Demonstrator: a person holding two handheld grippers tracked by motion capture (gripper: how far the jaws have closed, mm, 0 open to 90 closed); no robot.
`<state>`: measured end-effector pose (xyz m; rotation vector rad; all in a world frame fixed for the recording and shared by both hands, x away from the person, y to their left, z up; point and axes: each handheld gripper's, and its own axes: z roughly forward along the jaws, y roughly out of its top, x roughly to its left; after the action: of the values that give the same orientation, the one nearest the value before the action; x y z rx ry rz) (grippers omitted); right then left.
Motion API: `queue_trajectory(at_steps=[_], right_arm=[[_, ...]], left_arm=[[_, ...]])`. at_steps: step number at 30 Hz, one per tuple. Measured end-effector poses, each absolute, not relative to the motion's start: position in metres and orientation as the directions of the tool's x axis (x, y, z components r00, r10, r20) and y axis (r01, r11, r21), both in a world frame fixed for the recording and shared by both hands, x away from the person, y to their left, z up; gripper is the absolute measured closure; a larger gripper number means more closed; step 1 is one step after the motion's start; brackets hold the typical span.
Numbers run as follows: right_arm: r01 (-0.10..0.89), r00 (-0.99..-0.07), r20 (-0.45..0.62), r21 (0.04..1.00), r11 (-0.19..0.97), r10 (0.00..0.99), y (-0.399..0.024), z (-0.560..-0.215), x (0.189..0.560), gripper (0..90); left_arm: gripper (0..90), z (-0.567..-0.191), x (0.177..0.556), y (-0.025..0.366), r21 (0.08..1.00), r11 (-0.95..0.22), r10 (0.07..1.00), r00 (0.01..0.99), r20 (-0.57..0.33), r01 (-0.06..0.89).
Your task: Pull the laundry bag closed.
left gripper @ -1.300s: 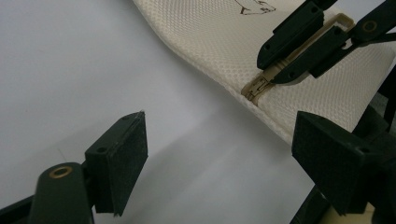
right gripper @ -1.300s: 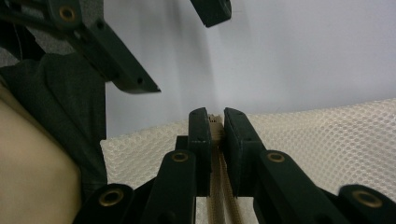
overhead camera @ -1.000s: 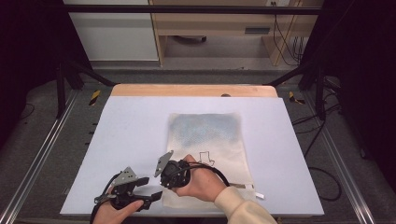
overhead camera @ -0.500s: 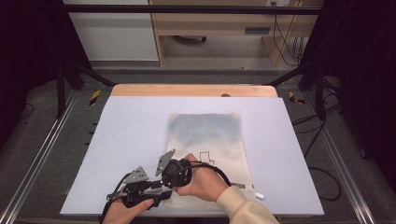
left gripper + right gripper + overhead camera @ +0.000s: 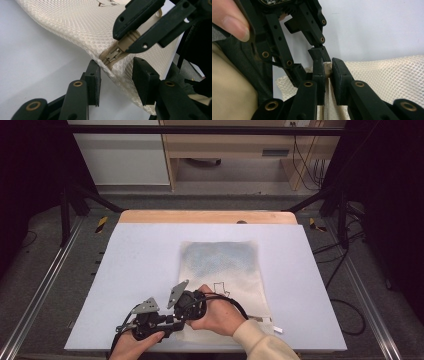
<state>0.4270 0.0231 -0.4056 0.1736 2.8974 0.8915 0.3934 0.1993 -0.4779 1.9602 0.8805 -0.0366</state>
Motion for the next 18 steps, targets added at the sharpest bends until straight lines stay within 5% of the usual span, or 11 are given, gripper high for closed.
queue_trajectory(at_steps=[18], right_arm=[[0.084, -0.988, -0.060, 0.577, 0.813, 0.145, 0.0218, -0.4045, 0.4284, 81.8]], left_arm=[[54.4, -0.4861, 0.3998, 0.1924, 0.737, -0.259, 0.545, 0.724, -0.422, 0.624]])
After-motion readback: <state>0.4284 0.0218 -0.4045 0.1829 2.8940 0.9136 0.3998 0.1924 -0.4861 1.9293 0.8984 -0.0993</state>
